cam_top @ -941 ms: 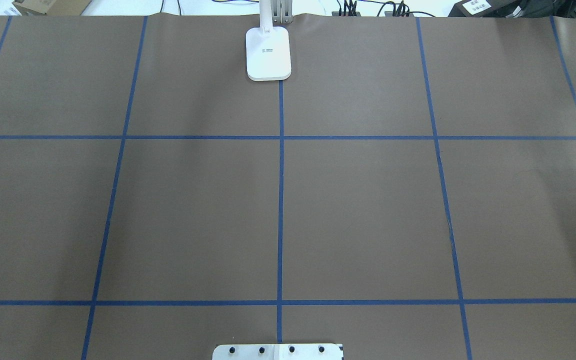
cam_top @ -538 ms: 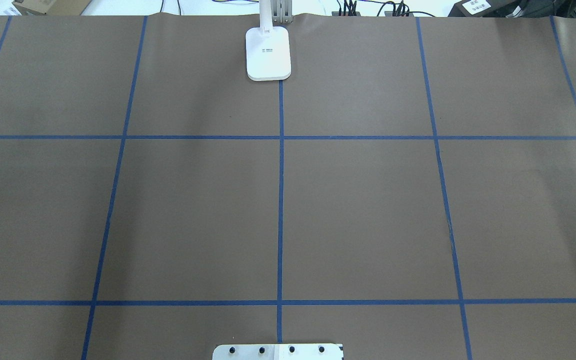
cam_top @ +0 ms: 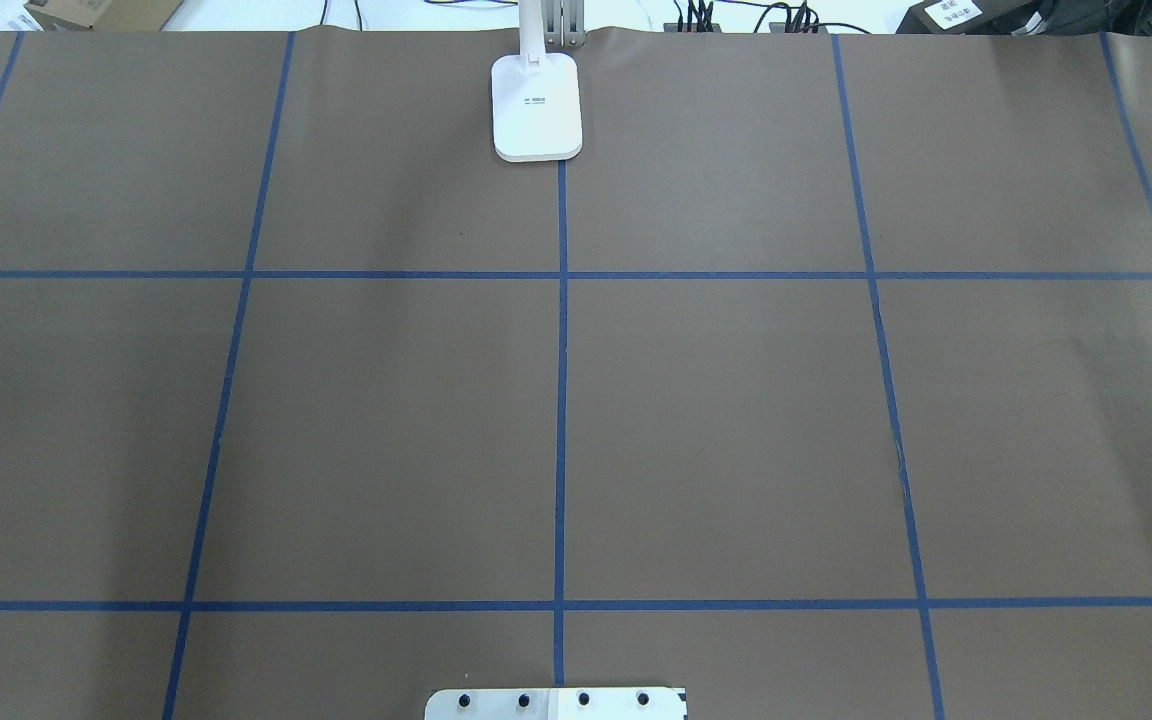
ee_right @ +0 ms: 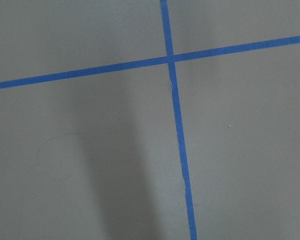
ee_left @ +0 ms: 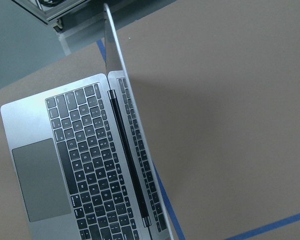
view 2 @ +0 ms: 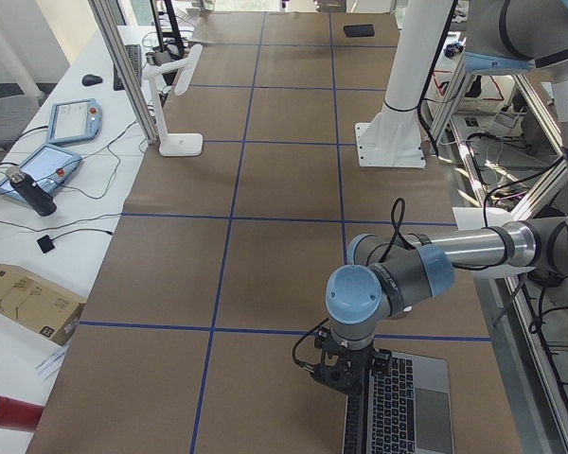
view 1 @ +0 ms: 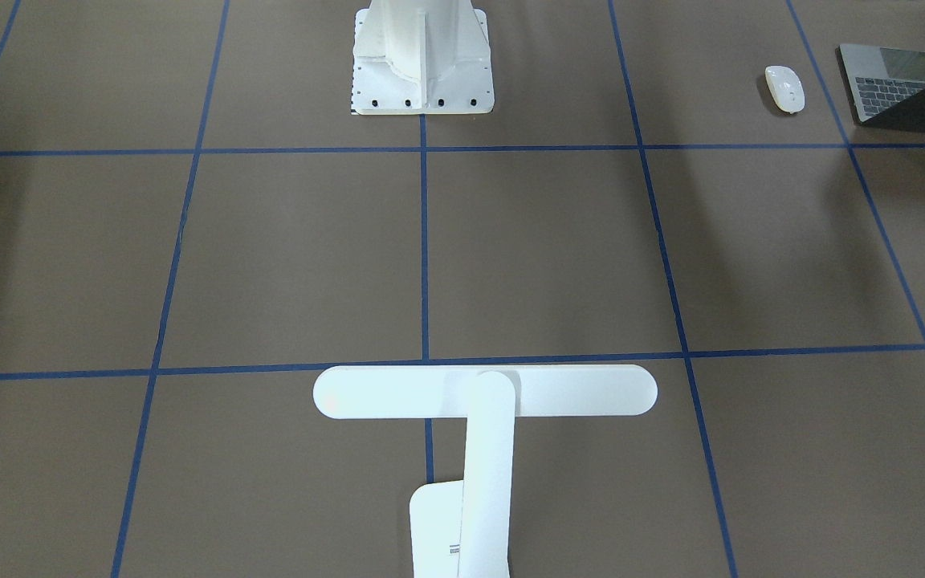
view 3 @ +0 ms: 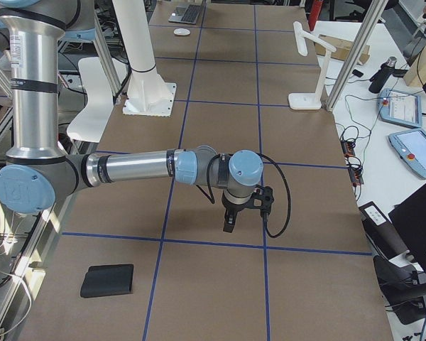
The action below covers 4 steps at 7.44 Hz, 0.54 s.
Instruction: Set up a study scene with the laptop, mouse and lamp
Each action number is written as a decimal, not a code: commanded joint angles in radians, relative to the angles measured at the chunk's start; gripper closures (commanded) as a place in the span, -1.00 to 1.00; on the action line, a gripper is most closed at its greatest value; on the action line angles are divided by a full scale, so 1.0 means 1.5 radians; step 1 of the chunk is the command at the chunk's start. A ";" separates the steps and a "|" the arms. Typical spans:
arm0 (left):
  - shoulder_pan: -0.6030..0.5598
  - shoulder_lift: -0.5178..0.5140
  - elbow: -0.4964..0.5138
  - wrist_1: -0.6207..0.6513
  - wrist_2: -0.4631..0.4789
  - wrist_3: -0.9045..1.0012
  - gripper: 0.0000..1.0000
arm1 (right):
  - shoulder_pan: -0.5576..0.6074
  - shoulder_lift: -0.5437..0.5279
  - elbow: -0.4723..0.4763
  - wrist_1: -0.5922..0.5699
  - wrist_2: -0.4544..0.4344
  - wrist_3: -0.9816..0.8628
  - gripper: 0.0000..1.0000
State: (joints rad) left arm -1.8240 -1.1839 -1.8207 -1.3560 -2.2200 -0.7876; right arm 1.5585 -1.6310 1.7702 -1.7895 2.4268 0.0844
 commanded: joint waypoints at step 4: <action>-0.001 0.012 0.065 -0.106 -0.001 -0.049 -1.00 | 0.000 -0.005 0.012 -0.002 0.008 0.000 -1.00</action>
State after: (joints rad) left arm -1.8254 -1.1715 -1.7220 -1.5112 -2.2199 -0.8570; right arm 1.5585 -1.6374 1.7823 -1.7907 2.4387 0.0843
